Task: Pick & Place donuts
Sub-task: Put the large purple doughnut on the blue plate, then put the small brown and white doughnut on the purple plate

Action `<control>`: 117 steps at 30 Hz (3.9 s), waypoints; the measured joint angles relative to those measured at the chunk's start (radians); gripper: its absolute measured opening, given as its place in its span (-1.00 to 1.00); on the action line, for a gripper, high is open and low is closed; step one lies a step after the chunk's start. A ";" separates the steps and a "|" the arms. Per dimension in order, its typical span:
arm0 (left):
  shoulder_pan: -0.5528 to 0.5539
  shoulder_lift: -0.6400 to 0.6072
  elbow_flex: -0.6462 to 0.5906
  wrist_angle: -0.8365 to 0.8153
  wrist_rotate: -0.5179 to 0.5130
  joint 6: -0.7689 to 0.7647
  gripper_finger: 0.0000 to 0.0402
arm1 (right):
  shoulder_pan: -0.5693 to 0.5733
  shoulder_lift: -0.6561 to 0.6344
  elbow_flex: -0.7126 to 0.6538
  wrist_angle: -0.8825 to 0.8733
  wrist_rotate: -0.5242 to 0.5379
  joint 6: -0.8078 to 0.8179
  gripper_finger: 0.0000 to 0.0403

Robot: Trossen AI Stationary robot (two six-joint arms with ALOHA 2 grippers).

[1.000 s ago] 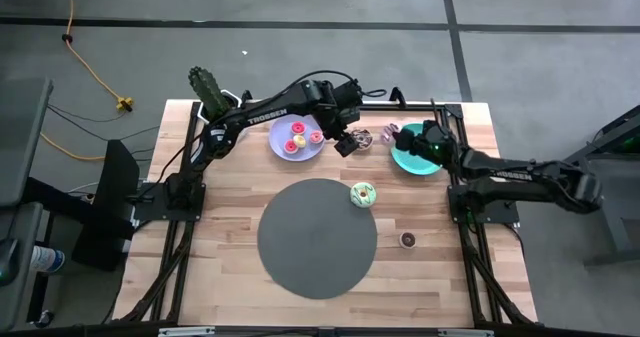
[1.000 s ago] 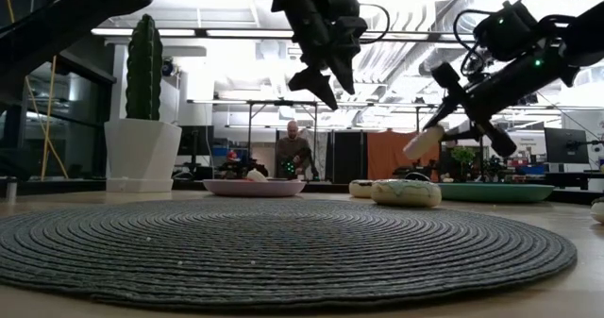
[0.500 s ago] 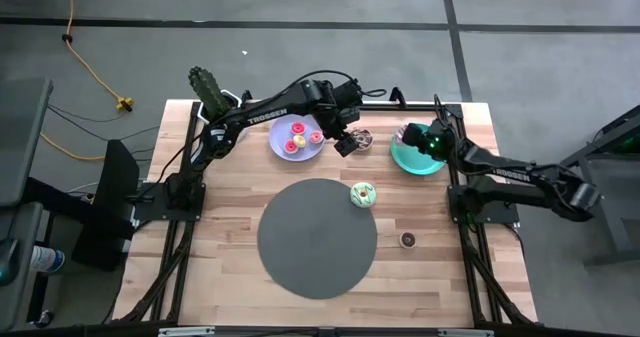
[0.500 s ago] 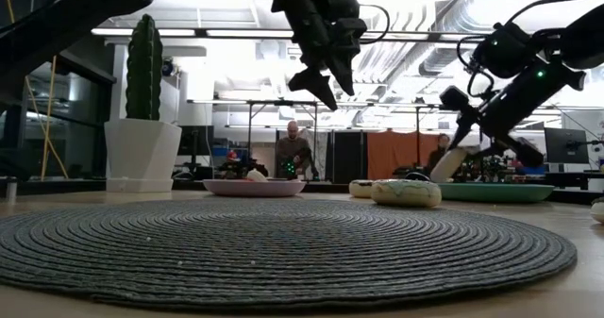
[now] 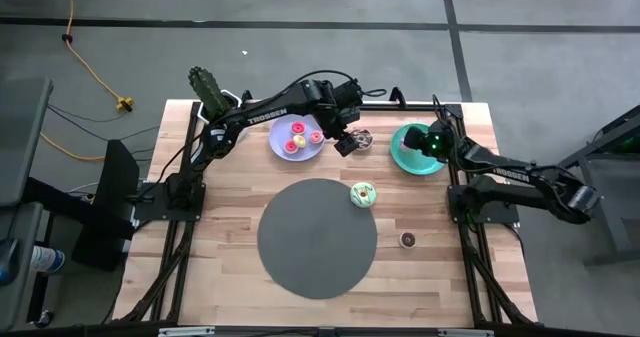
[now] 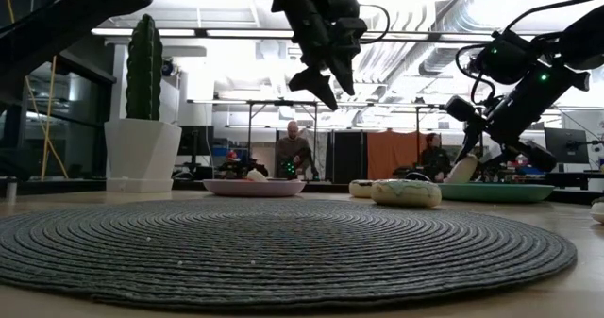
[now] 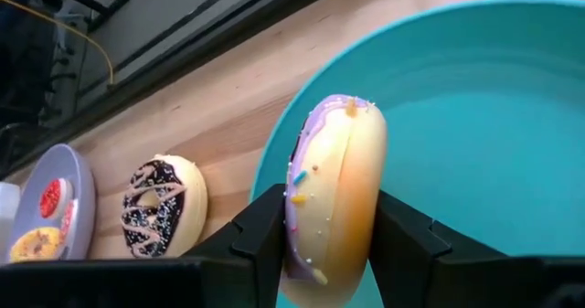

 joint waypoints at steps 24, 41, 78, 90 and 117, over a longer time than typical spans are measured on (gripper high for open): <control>0.015 -0.133 -0.001 -0.012 -0.022 0.007 0.14 | -0.001 -0.001 0.000 -0.092 0.049 -0.093 0.44; -0.015 -0.475 -0.260 0.017 -0.201 -0.044 0.14 | -0.093 -0.002 0.001 -0.186 0.046 -0.241 0.45; -0.237 -1.674 -2.093 1.340 -0.383 -0.482 0.14 | -0.161 -0.056 0.454 0.005 -0.503 -0.653 0.45; -0.236 -1.676 -2.323 1.759 -0.271 -0.383 0.14 | -0.062 0.012 1.161 -0.413 -0.478 -0.878 0.45; -0.235 -2.249 -2.343 1.426 -0.014 -0.092 0.14 | 0.513 0.438 1.692 -1.206 -0.167 -0.980 0.45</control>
